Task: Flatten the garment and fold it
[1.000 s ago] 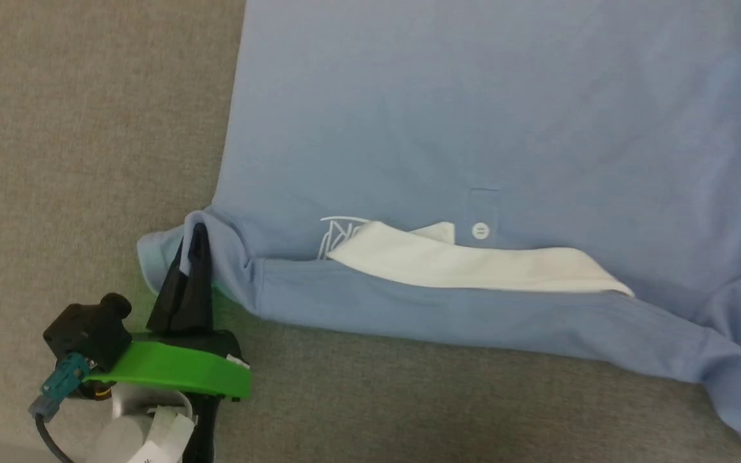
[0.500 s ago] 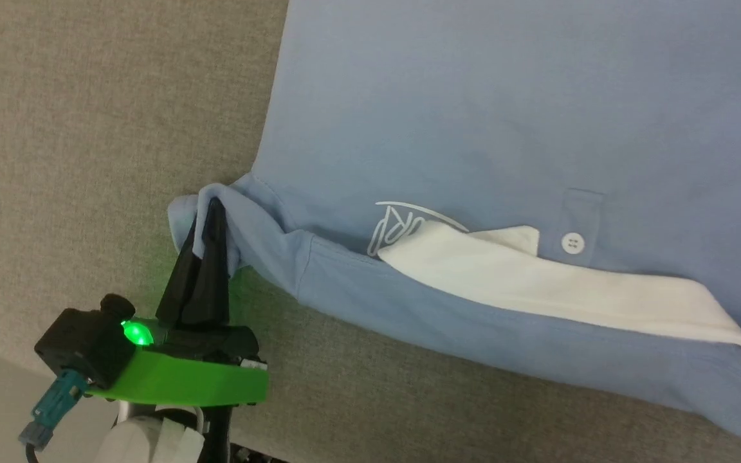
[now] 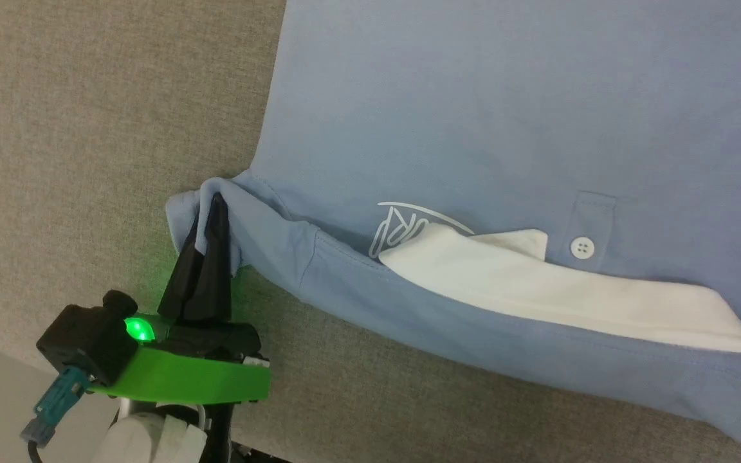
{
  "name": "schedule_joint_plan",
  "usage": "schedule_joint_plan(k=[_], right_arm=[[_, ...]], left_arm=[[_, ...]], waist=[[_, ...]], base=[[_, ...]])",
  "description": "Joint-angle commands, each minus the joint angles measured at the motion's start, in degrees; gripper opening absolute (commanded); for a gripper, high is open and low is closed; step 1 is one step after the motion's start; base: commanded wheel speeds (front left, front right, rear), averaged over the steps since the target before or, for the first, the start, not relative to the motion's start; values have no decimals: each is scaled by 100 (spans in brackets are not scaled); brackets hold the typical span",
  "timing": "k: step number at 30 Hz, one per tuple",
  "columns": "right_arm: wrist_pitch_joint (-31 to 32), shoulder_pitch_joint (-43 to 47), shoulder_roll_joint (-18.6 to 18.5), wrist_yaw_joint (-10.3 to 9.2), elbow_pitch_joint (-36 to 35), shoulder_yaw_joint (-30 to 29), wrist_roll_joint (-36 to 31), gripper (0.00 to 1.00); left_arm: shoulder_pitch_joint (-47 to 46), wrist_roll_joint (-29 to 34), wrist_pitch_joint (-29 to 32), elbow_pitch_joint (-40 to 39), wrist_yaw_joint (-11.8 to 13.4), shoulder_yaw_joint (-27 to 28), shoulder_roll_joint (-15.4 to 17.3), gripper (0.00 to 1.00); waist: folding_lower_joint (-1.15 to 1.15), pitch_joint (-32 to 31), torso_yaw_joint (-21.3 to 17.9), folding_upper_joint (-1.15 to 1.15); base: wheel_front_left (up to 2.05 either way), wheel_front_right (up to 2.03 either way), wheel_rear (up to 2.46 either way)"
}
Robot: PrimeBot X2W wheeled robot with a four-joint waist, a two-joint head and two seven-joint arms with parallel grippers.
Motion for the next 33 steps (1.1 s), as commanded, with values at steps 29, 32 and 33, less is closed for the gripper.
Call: schedule_joint_plan(k=[29,32,33], right_arm=[[-1345,3101,-379,-6,-411,750,2257,0],[-1495,3937,-302,-6,-644,723,2530,0],[-1568,4239,-267,-6,-716,726,2595,0]], left_arm=[[-7,-207,543,1287,8,204,514,0],[-17,-217,571,1331,18,182,509,0],[-22,-224,577,1351,15,169,503,0]], waist=[[-1,-3139,-2182,0],[-1,-3180,-2275,0],[-1,-3193,-2296,0]], base=[[0,0,0],[0,0,0],[0,0,0]])
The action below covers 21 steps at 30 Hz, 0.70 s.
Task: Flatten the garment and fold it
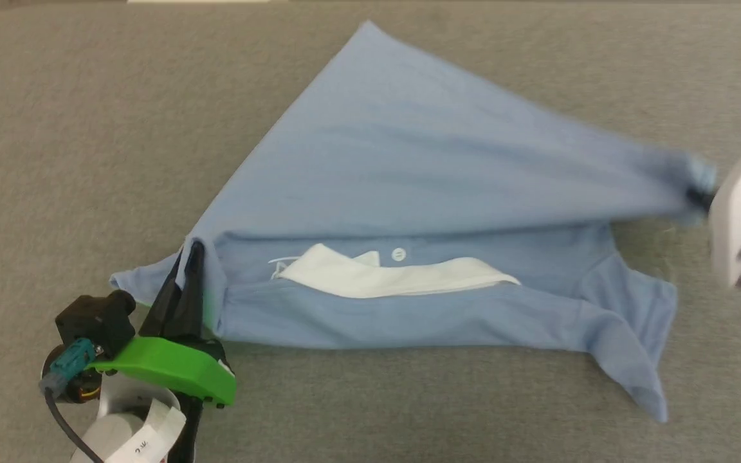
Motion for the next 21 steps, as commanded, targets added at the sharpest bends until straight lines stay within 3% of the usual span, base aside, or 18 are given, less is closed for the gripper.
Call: schedule_joint_plan(k=[1,10,16,17,18,21], right_arm=[[-80,334,102,-8,-69,4,109,0],[-378,2205,676,-8,-102,237,516,0],[-838,2381,874,-8,-48,116,522,0],[-984,2348,892,-8,-88,44,521,20],[-1213,2295,901,-8,-161,-61,496,100],[-1987,2109,975,-8,-450,-346,540,100]], left_arm=[[1,-93,22,38,36,-13,5,0],[-104,-147,-32,281,-29,-138,-97,0],[-127,-192,-73,426,-48,-153,-118,0],[-118,-200,-79,446,-49,-152,-118,0],[-103,-209,-82,464,-46,-150,-116,0],[-51,-232,-89,498,-33,-135,-101,0]], waist=[[0,-436,-457,0],[0,-407,-383,0],[0,-432,-343,0],[0,-457,-343,0],[0,-481,-347,0],[0,-559,-370,0]], base=[[0,0,0],[0,0,0],[0,0,0],[0,0,0],[0,0,0],[0,0,0]])
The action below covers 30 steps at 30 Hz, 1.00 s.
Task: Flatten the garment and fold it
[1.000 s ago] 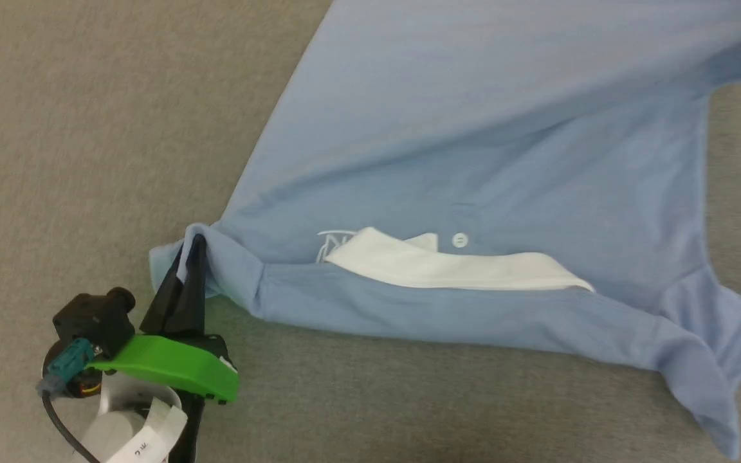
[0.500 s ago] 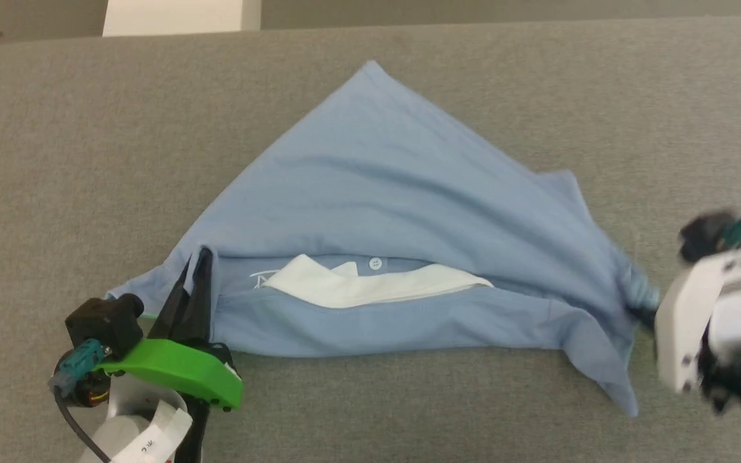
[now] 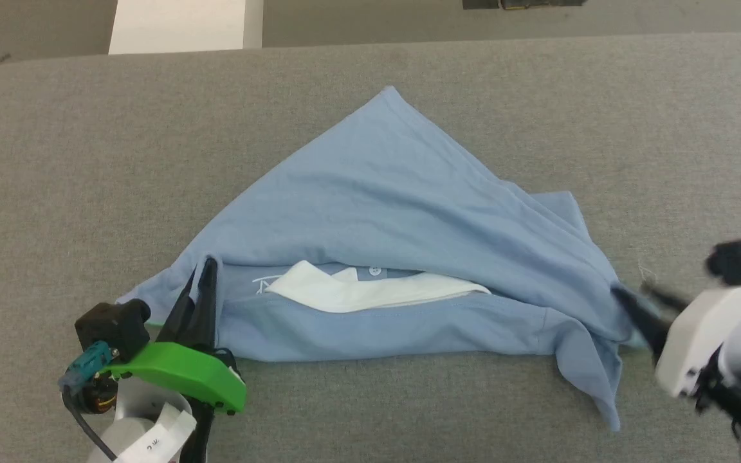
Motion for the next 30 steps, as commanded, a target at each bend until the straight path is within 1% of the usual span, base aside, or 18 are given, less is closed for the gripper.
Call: schedule_joint_plan(k=[1,4,8,11,14,17,21,25,30], right_arm=[[-389,-187,33,-6,-173,-99,22,100],[-1344,-393,43,-6,-407,-274,3,100],[-2298,-613,-2,-6,-470,-257,-76,100],[-2651,-789,65,-6,-309,-173,-103,100],[-2742,-1096,116,-6,-80,11,-146,100],[-2641,-1546,85,-6,161,280,-217,100],[-2248,-2376,31,-6,584,646,-401,100],[-1635,-3314,-39,-6,1054,1062,-680,100],[-687,-4460,-84,-6,1726,1596,-1036,100]], left_arm=[[-1,-33,-31,18,-3,11,26,0],[34,-38,-34,5,21,17,37,0],[49,-32,-48,-32,43,12,47,0],[41,-18,-62,-49,61,8,54,0],[15,7,-67,-75,73,-7,68,0],[-35,29,-70,-123,81,-19,78,0],[-147,57,-87,-187,79,-52,66,0],[-286,74,-135,-239,56,-123,-1,0],[-513,105,-253,-258,-10,-254,-132,0]], waist=[[1,-57,-29,0],[1,-97,-42,0],[1,-117,-32,0],[1,-100,15,0],[1,-19,118,0],[1,137,251,0],[1,464,515,0],[1,876,847,0],[1,1411,1333,0]], base=[[0,0,0],[0,0,0],[0,0,0],[0,0,0],[0,0,0],[0,0,0],[0,0,0],[0,0,0],[0,0,0]])
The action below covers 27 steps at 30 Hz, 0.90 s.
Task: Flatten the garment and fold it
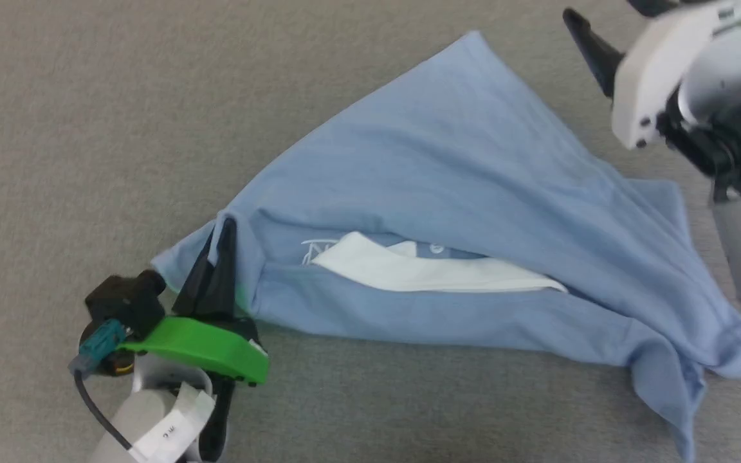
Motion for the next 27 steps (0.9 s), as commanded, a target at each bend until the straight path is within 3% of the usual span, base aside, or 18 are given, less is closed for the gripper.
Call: schedule_joint_plan(k=[1,12,23,24,25,26,27], right_arm=[[220,-241,-11,-8,151,141,-109,100],[2302,-1452,-7,-8,1235,1032,-570,100],[3499,-1569,-93,-8,1435,1365,-583,100],[3552,-1554,-112,-8,1402,1380,-545,44],[3601,-1529,-129,-8,1365,1365,-488,11],[3647,-1507,-144,-8,1342,1346,-451,0],[3670,-1480,-156,-8,1306,1307,-414,0]], left_arm=[[-149,62,-47,-21,-63,-49,-56,0],[-466,101,-276,49,-214,-321,-296,0],[-527,34,-445,263,-297,-430,-419,0],[-527,29,-454,281,-299,-430,-418,0],[-531,26,-464,303,-301,-427,-415,0],[-535,25,-469,322,-301,-424,-409,0],[-543,25,-477,345,-302,-417,-398,0]], waist=[[0,637,634,0],[0,1229,1280,0],[0,1449,1463,0],[0,1447,1456,0],[0,1439,1443,0],[0,1426,1431,0],[0,1391,1405,0]], base=[[0,0,0],[0,0,0],[0,0,0],[0,0,0],[0,0,0],[0,0,0],[0,0,0]])
